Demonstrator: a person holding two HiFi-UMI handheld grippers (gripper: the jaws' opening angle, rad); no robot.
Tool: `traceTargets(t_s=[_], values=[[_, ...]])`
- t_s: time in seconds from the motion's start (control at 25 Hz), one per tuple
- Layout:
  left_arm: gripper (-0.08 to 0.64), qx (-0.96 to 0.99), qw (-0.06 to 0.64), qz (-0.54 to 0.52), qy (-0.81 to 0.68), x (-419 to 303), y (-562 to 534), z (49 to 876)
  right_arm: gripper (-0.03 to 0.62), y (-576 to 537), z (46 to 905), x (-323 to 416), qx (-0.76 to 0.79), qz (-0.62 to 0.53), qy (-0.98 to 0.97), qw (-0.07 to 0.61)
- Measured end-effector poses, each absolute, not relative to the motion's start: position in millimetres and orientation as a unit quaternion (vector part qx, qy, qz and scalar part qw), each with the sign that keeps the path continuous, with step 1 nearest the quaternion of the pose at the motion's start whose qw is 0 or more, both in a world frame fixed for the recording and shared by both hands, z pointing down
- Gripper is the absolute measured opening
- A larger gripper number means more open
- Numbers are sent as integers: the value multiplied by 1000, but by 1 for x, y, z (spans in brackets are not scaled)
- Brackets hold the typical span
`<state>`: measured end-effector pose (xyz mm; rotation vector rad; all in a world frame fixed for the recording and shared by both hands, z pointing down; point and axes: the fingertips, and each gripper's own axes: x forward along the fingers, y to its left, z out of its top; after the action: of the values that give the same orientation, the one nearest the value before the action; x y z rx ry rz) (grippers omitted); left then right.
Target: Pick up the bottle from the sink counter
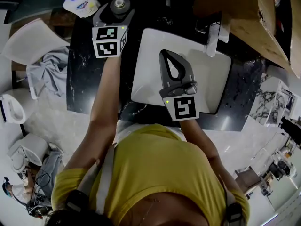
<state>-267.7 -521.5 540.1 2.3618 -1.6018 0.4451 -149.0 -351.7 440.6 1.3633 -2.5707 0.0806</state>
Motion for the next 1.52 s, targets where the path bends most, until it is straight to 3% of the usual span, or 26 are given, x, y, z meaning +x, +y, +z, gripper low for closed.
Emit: traceTargets(t_s=[0.72,1.52], values=[[341,830,129,165,-516,-250,-534,541,2,-354,445,-135,479,17,-867,134],[342,888,71,147,-430,-155,-417,424,2,-336,425,-59,535,-2,-837,115]])
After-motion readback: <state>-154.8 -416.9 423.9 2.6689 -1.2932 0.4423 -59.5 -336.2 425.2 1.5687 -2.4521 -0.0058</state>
